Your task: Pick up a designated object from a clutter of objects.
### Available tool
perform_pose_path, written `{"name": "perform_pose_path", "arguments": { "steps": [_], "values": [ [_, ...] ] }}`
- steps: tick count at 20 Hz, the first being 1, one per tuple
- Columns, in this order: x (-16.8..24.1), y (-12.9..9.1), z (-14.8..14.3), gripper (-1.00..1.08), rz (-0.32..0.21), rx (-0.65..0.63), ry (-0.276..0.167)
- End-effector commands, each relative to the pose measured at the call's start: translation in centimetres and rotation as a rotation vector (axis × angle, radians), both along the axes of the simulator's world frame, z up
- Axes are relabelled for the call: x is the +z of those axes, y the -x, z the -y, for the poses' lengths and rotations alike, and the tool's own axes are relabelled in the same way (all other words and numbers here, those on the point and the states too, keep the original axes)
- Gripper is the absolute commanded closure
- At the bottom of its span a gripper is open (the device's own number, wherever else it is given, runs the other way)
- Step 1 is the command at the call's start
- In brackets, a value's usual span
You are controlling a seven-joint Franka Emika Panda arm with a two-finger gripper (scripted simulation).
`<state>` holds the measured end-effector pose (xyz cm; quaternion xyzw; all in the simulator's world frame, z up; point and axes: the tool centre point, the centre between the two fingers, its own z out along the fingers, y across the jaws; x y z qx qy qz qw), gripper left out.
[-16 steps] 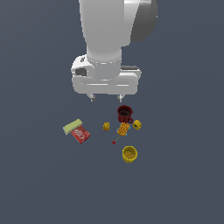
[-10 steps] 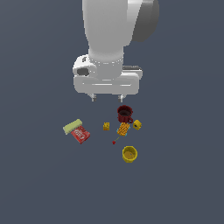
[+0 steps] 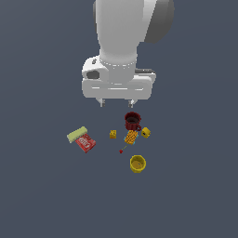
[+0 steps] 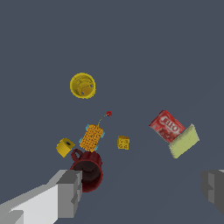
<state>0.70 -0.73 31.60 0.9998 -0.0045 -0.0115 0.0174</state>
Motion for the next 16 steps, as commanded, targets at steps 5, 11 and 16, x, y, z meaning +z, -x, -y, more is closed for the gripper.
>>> {"name": "perform_pose_path", "arguments": {
  "steps": [5,11,16],
  "values": [
    [-1.2,-1.1,-0.5,-0.92,0.001,0.010,-0.001],
    [-3.9,-3.4,-1.7,-0.92,0.004,0.029,-0.004],
    [-7.4,-5.8,-3.2,-0.92,0.008,0.052,-0.008]
  ]
}}
